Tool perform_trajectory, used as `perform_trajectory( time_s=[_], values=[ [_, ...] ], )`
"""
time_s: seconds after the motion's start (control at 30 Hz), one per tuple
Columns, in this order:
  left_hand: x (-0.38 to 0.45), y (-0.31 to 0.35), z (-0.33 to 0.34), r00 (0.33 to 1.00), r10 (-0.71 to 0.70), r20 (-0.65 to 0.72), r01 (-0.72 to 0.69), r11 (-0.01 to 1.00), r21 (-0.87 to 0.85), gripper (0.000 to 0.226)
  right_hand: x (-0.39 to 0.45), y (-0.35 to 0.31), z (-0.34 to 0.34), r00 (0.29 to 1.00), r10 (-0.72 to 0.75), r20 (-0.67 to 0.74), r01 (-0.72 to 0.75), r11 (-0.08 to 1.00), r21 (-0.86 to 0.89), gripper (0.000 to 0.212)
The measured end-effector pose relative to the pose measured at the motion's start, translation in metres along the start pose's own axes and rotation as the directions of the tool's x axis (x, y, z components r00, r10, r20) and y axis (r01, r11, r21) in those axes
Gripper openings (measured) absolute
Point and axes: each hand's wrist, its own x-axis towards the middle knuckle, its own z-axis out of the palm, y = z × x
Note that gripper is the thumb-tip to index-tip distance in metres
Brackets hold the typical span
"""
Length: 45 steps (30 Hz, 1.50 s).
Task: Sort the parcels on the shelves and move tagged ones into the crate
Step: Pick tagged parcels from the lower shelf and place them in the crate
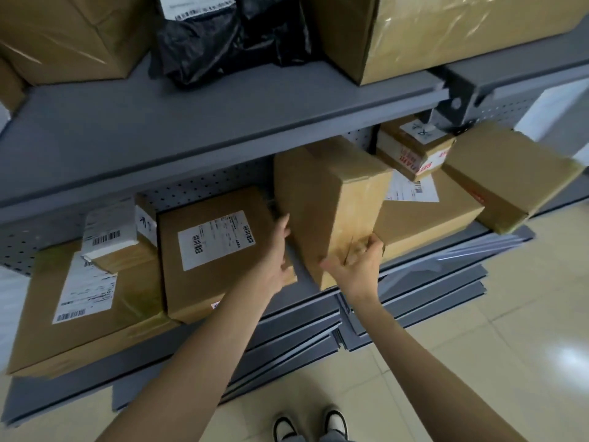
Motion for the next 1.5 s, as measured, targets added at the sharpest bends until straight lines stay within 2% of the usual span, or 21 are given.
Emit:
perform_trajectory(
  time_s=[0.03, 0.1, 0.17, 0.23, 0.37, 0.43, 0.5, 0.53, 0.6, 0.7, 0.77, 0.87, 0.93, 1.0, 1.03, 1.1, 1.13, 1.23, 1.33, 1.43, 1.5],
  values=[
    [-0.001, 0.006, -0.007, 0.998, 0.046, -0.035, -0.047, 0.998, -0.032, 0.065, -0.005, 0.000, 0.000, 0.989, -0.146, 0.006, 0.146, 0.977, -0.153, 0.095],
    [-0.006, 0.018, -0.025, 0.982, 0.154, -0.104, -0.168, 0.977, -0.133, 0.069, -0.012, -0.002, -0.001, 0.937, -0.344, 0.060, 0.337, 0.851, -0.403, 0.095],
    [-0.013, 0.028, -0.044, 0.953, 0.209, -0.220, -0.253, 0.948, -0.194, 0.067, -0.016, -0.003, -0.001, 0.899, -0.422, 0.115, 0.406, 0.708, -0.578, 0.094],
    [-0.016, 0.032, -0.065, 0.929, 0.200, -0.312, -0.272, 0.940, -0.208, 0.069, -0.019, -0.003, 0.001, 0.872, -0.462, 0.159, 0.428, 0.566, -0.704, 0.094],
    [-0.023, 0.022, -0.089, 0.935, 0.186, -0.301, -0.203, 0.979, -0.026, 0.094, -0.024, 0.005, 0.006, 0.746, -0.629, 0.219, 0.475, 0.272, -0.837, 0.086],
    [-0.024, 0.008, -0.092, 0.961, 0.183, -0.207, -0.162, 0.980, 0.113, 0.103, -0.027, 0.012, 0.011, 0.668, -0.694, 0.268, 0.522, 0.181, -0.833, 0.080],
    [-0.023, -0.006, -0.092, 0.967, 0.186, -0.175, -0.153, 0.971, 0.185, 0.096, -0.033, 0.019, 0.017, 0.615, -0.703, 0.357, 0.595, 0.116, -0.795, 0.081],
    [-0.021, -0.014, -0.093, 0.961, 0.196, -0.193, -0.157, 0.967, 0.200, 0.090, -0.036, 0.020, 0.020, 0.608, -0.696, 0.382, 0.624, 0.121, -0.772, 0.080],
    [-0.018, -0.026, -0.095, 0.958, 0.192, -0.213, -0.144, 0.964, 0.222, 0.082, -0.039, 0.018, 0.023, 0.612, -0.701, 0.366, 0.671, 0.215, -0.709, 0.071],
    [-0.018, -0.034, -0.101, 0.972, 0.152, -0.177, -0.117, 0.974, 0.194, 0.082, -0.036, 0.010, 0.018, 0.612, -0.756, 0.232, 0.688, 0.365, -0.627, 0.054],
    [-0.019, -0.034, -0.103, 0.974, 0.155, -0.167, -0.121, 0.973, 0.194, 0.081, -0.029, 0.003, 0.013, 0.721, -0.687, 0.095, 0.586, 0.530, -0.613, 0.060],
    [-0.021, -0.033, -0.101, 0.974, 0.160, -0.162, -0.124, 0.969, 0.213, 0.082, -0.018, -0.008, 0.008, 0.947, -0.308, -0.091, 0.241, 0.870, -0.431, 0.091],
    [-0.025, -0.034, -0.096, 0.974, 0.155, -0.166, -0.114, 0.965, 0.235, 0.087, -0.013, -0.014, 0.006, 0.993, 0.084, -0.085, -0.096, 0.984, -0.149, 0.110],
    [-0.028, -0.036, -0.090, 0.987, 0.120, -0.106, -0.097, 0.974, 0.204, 0.093, -0.013, -0.018, 0.007, 0.896, 0.418, 0.151, -0.437, 0.890, 0.129, 0.114],
    [-0.030, -0.037, -0.086, 0.995, 0.084, -0.045, -0.076, 0.985, 0.157, 0.094, -0.017, -0.017, 0.008, 0.822, 0.483, 0.302, -0.546, 0.820, 0.175, 0.113],
    [-0.037, -0.041, -0.076, 0.996, 0.003, 0.087, -0.009, 0.997, 0.075, 0.097, -0.028, -0.013, 0.014, 0.717, 0.451, 0.531, -0.598, 0.790, 0.137, 0.107],
    [-0.041, -0.044, -0.071, 0.993, -0.024, 0.118, 0.014, 0.997, 0.079, 0.100, -0.032, -0.011, 0.018, 0.698, 0.411, 0.587, -0.584, 0.800, 0.134, 0.103],
    [-0.041, -0.049, -0.067, 0.998, -0.047, 0.043, 0.039, 0.985, 0.167, 0.109, -0.031, -0.010, 0.024, 0.716, 0.355, 0.602, -0.578, 0.784, 0.226, 0.098],
    [-0.043, -0.039, -0.074, 0.965, 0.044, -0.257, 0.001, 0.985, 0.173, 0.119, -0.016, -0.010, 0.006, 0.782, 0.328, 0.529, -0.540, 0.781, 0.314, 0.093],
    [-0.044, -0.018, -0.086, 0.849, 0.207, -0.487, -0.213, 0.976, 0.045, 0.095, 0.001, -0.004, -0.027, 0.829, 0.256, 0.497, -0.467, 0.806, 0.363, 0.083],
    [-0.041, -0.005, -0.091, 0.834, 0.289, -0.470, -0.282, 0.955, 0.088, 0.077, 0.005, 0.000, -0.053, 0.850, 0.219, 0.479, -0.422, 0.828, 0.370, 0.081]
  ],
)
